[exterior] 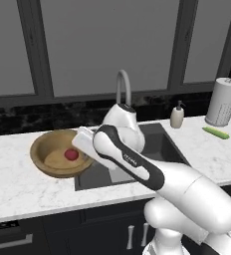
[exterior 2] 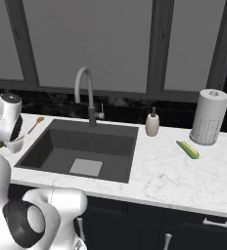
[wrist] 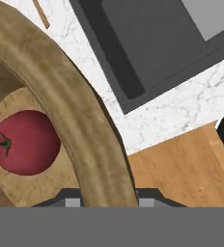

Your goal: Pick the tomato from the sink and place it in the bowl. Then pick the bowl and place it in the microwave. Then close the microwave door and press the start button.

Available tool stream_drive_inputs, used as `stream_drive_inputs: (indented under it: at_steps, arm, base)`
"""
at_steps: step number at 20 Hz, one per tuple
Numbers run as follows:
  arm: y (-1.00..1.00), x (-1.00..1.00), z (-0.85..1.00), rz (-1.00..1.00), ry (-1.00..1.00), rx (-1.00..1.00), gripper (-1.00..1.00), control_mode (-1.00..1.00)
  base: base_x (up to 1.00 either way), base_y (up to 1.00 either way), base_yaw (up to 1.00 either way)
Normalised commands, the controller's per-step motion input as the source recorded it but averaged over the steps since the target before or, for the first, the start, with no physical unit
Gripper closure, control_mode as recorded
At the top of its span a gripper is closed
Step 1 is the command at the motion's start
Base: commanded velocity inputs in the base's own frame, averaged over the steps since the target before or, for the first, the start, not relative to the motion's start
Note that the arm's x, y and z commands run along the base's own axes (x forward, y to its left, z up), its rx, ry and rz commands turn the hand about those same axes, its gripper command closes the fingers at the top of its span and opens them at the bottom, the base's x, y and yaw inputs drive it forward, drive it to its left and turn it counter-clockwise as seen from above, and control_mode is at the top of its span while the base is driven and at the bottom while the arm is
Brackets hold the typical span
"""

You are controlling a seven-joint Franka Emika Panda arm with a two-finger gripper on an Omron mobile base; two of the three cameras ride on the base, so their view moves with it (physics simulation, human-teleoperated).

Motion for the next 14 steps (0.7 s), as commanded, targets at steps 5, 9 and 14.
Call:
stream_drive_inputs:
  at_steps: [5, 9, 14]
  arm:
    - [-0.39, -0.58, 0.77, -0.2, 0.01, 0.0, 1.0, -1.0]
    - [-0.45, -0.5, 0.83, -0.23, 0.05, 0.0, 1.0, -1.0]
    - [-0.56, -0.45, 0.68, -0.2, 0.01, 0.0, 1.0, -1.0]
  base:
    - [0.0, 0.0, 0.0]
    - [0.0, 0.0, 0.0]
    - [0.0, 0.0, 0.0]
